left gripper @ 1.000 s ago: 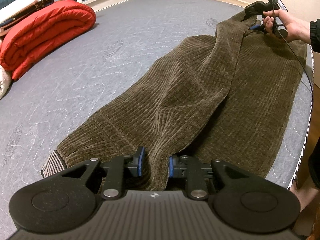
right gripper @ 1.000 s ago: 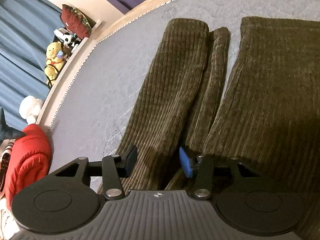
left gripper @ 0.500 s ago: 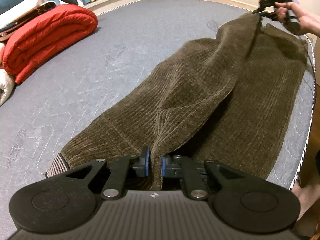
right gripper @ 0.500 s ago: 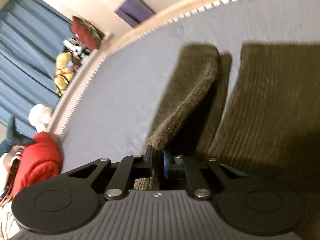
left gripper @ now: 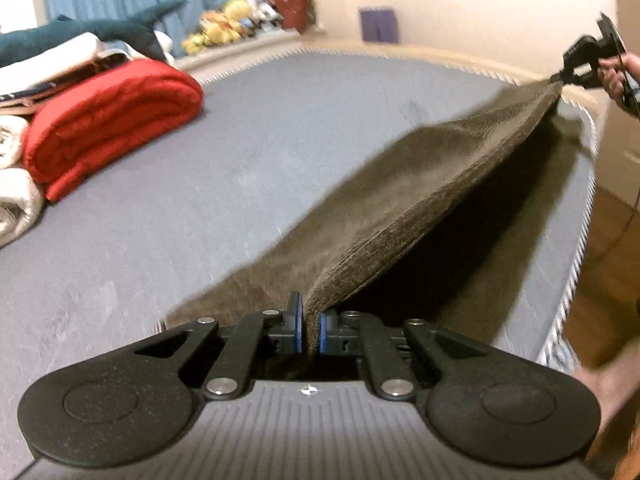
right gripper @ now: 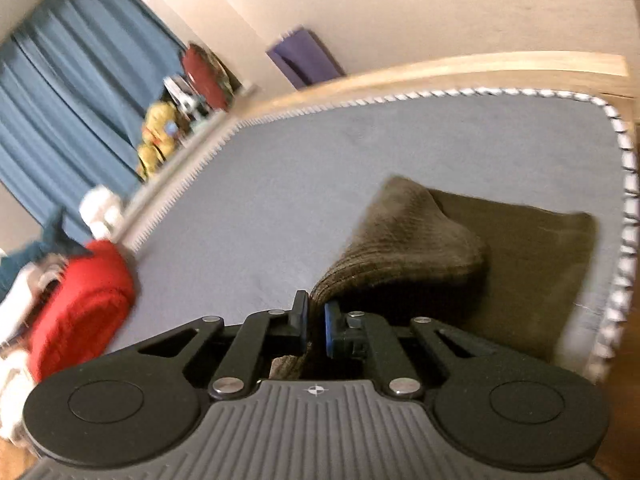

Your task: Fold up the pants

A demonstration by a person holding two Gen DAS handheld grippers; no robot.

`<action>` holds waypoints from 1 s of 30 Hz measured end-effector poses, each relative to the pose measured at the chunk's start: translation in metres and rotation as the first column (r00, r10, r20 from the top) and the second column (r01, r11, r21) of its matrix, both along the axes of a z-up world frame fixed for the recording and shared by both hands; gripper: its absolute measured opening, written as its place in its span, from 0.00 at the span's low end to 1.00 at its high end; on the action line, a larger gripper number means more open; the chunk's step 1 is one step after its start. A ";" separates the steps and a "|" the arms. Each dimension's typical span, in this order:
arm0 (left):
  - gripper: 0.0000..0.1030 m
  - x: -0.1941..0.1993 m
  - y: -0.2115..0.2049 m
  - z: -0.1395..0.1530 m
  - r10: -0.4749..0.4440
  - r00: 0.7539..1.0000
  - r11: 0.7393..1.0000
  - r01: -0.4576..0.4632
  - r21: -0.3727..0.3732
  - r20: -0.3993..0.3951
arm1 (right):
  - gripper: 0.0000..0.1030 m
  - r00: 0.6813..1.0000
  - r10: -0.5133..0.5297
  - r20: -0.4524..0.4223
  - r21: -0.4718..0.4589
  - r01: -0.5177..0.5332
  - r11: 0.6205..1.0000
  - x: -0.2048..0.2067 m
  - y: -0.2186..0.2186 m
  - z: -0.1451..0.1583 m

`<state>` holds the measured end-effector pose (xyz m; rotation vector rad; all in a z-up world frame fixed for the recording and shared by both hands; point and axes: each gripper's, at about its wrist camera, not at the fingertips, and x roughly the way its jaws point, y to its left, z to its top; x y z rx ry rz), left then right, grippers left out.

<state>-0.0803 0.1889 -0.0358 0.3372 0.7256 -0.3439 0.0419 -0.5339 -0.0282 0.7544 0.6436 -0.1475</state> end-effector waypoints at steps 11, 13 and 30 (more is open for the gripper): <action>0.42 -0.016 -0.010 -0.010 -0.185 0.978 0.983 0.184 -0.017 -0.098 | 0.42 0.971 -0.005 -0.240 0.066 0.021 0.998 -0.007 -0.034 -0.083; 0.44 -0.008 0.002 0.004 -0.128 0.990 0.985 0.120 -0.122 -0.053 | 0.52 0.979 -0.051 -0.195 0.104 0.073 0.992 -0.006 -0.050 -0.084; 0.45 0.039 0.021 0.015 0.156 0.987 0.965 -0.162 -0.207 -0.046 | 0.51 0.971 -0.091 -0.220 0.362 0.168 0.917 0.017 -0.109 -0.120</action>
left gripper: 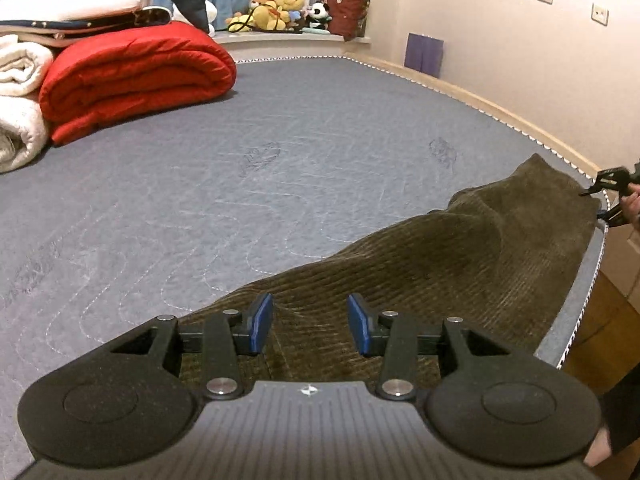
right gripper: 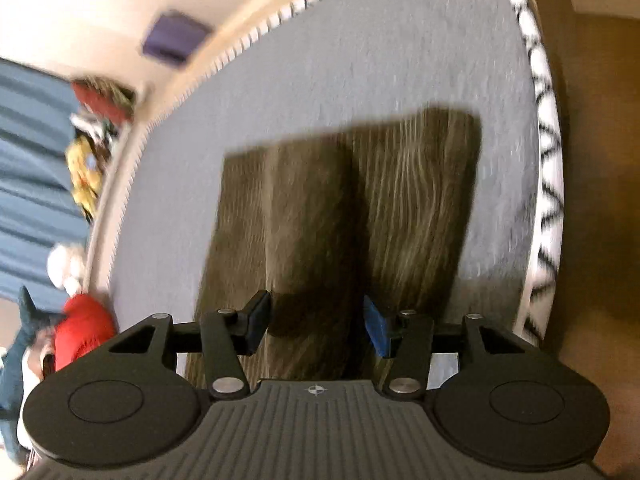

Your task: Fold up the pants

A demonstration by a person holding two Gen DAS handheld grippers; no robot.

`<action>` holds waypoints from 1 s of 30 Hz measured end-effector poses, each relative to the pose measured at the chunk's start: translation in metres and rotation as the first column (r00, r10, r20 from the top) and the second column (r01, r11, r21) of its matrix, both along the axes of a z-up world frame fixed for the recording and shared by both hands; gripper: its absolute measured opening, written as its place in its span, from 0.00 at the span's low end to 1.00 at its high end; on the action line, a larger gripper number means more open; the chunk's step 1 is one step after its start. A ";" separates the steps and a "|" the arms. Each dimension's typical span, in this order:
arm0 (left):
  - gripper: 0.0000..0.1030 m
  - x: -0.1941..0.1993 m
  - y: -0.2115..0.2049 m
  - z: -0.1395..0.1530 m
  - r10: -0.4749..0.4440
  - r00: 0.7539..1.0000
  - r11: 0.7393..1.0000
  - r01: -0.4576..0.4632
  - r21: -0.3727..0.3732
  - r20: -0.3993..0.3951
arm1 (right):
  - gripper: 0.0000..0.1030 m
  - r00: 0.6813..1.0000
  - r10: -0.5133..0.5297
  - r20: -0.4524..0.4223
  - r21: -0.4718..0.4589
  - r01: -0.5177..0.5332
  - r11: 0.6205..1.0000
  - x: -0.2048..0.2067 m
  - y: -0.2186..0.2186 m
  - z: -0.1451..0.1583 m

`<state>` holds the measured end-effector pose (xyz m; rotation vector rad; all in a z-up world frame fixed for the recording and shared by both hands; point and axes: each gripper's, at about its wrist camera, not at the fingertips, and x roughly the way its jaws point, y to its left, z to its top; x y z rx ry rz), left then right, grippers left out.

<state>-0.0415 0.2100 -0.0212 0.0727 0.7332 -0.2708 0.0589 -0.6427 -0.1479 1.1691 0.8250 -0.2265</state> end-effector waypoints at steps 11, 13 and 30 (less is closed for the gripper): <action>0.45 0.009 -0.024 -0.008 -0.031 0.999 0.998 0.030 0.051 0.009 | 0.57 0.998 -0.042 0.043 0.098 0.038 0.994 0.002 0.015 0.005; 0.45 0.009 -0.025 -0.006 -0.035 0.999 0.998 0.034 0.055 0.014 | 0.57 0.981 -0.156 0.118 0.132 0.141 0.981 -0.006 -0.005 0.009; 0.46 0.011 -0.029 -0.006 -0.027 0.999 0.997 0.025 0.075 0.020 | 0.21 0.965 -0.223 0.139 -0.135 0.242 0.961 -0.029 -0.037 0.025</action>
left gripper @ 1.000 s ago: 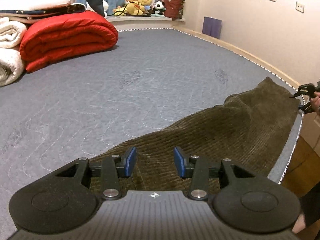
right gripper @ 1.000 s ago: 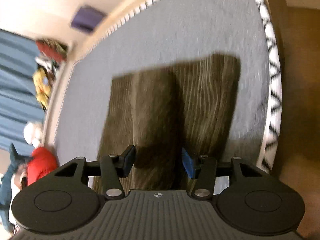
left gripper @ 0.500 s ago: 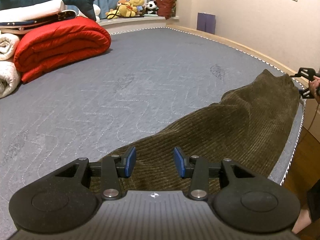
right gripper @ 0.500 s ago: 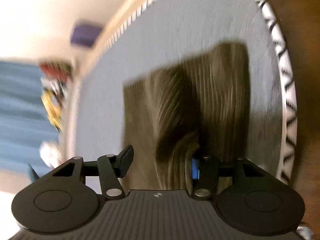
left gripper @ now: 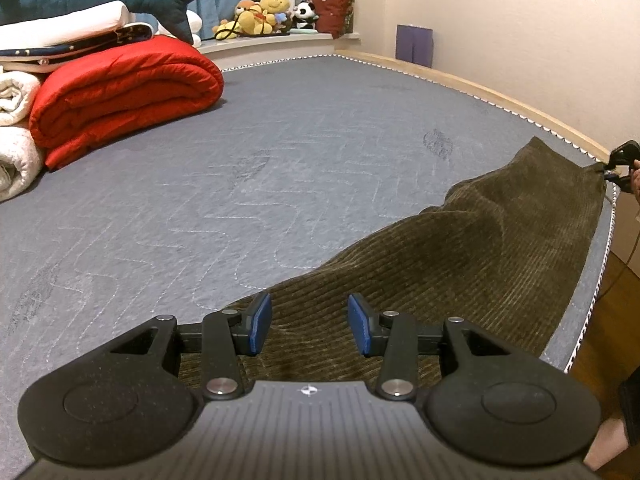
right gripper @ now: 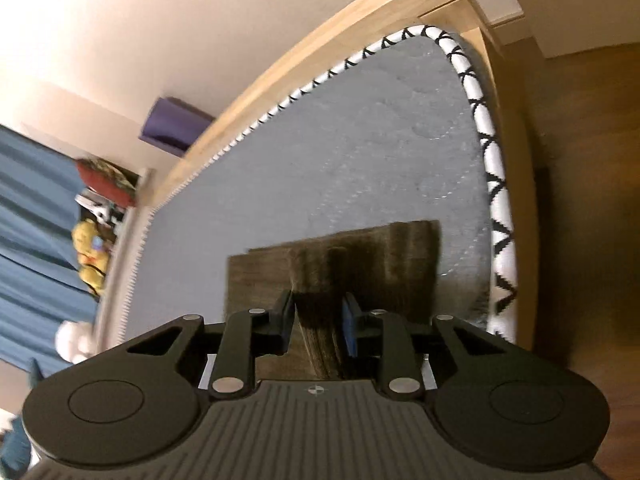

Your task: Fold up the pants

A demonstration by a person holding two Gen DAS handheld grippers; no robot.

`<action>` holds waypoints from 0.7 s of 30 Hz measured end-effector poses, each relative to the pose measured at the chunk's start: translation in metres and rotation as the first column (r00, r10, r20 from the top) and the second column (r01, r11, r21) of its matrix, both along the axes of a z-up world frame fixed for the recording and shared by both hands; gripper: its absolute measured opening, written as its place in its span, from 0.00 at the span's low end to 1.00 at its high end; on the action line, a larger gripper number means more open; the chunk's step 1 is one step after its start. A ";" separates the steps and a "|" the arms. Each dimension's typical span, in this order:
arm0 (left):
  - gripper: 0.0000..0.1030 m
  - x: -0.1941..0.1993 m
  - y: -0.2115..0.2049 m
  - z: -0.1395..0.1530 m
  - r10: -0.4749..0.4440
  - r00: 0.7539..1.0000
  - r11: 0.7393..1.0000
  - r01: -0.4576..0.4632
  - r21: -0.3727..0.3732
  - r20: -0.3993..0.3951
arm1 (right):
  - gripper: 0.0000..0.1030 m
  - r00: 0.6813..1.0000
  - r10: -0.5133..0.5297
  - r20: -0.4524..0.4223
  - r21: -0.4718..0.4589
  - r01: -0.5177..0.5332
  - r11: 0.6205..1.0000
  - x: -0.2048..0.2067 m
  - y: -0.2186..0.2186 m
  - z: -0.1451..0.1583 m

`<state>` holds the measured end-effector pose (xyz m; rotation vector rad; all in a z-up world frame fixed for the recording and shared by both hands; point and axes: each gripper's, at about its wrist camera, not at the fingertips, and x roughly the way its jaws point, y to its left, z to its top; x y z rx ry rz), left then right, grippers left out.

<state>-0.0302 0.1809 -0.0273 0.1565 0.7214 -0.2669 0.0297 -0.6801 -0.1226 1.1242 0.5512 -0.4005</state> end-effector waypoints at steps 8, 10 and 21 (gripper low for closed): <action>0.46 0.007 0.011 -0.004 0.078 0.996 0.997 -0.078 -0.001 -0.037 | 0.10 0.948 -0.256 -0.189 -0.145 0.231 0.962 -0.015 0.004 0.007; 0.46 0.010 0.015 -0.006 0.105 0.993 0.994 -0.105 -0.003 -0.053 | 0.16 0.929 -0.271 -0.250 -0.184 0.230 0.956 -0.009 0.009 0.010; 0.50 0.018 0.050 -0.010 0.269 0.959 0.963 -0.271 -0.008 -0.087 | 0.46 0.988 0.138 -0.068 -0.454 -0.153 0.878 0.058 0.143 0.069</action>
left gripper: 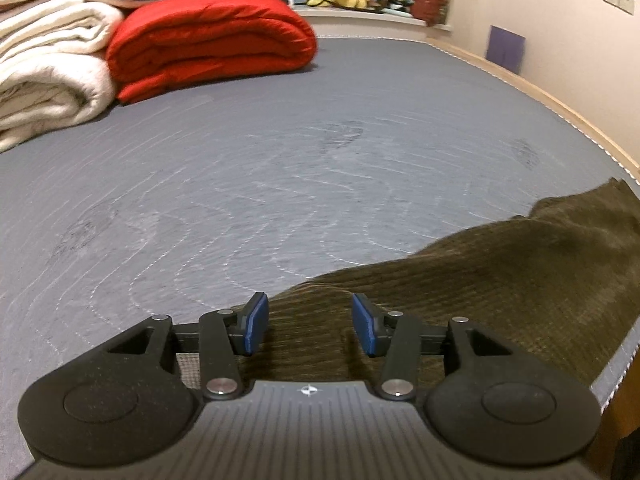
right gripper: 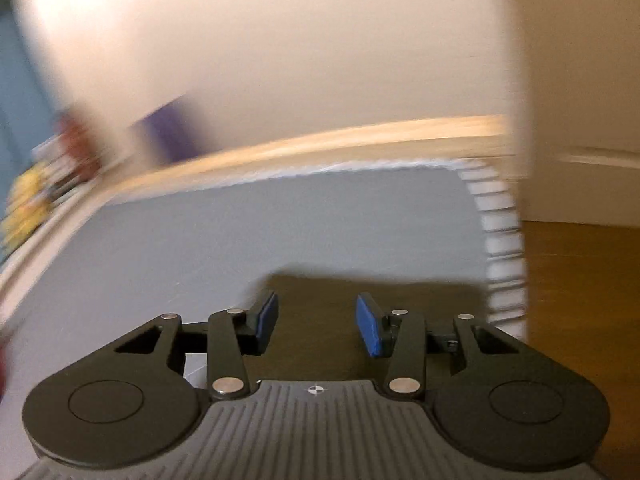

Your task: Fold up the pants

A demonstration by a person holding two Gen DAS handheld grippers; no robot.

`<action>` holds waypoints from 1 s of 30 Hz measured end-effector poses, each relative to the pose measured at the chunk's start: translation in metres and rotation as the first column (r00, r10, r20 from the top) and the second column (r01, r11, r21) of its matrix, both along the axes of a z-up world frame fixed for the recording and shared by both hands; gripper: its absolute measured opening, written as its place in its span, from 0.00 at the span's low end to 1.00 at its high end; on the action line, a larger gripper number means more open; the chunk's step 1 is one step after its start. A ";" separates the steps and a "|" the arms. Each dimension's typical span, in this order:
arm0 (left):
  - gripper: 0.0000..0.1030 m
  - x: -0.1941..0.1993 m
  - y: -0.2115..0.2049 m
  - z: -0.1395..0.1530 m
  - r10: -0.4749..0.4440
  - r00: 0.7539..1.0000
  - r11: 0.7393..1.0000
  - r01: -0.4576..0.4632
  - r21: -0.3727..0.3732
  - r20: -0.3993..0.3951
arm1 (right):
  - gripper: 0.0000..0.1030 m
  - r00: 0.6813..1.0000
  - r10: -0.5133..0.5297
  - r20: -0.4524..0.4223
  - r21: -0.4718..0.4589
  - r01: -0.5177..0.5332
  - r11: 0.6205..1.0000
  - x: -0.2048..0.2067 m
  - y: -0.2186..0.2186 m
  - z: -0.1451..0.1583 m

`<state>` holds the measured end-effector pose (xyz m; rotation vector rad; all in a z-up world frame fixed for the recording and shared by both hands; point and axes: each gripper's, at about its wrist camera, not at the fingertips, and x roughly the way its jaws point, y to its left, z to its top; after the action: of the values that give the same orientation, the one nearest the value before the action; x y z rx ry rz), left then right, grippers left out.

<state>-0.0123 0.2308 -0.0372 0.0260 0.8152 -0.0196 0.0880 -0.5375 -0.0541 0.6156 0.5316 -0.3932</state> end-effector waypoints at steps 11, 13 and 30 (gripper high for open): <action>0.50 0.006 0.012 -0.009 0.027 0.999 1.000 -0.027 0.013 -0.020 | 0.50 0.918 0.259 -0.299 -0.002 -0.272 0.962 0.072 0.112 -0.063; 0.50 0.009 0.011 -0.011 0.021 0.999 1.000 -0.021 0.018 -0.025 | 0.51 0.920 0.233 -0.316 -0.050 -0.262 0.964 0.075 0.121 -0.063; 0.50 0.024 0.003 -0.018 0.002 1.000 0.999 -0.001 0.043 -0.029 | 0.05 0.909 0.396 -0.132 -0.119 -0.411 0.904 0.088 0.111 -0.044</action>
<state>0.0120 0.2334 -0.0548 0.0656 0.8448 -0.0011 0.1756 -0.4264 -0.0979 0.3316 0.7087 -0.0674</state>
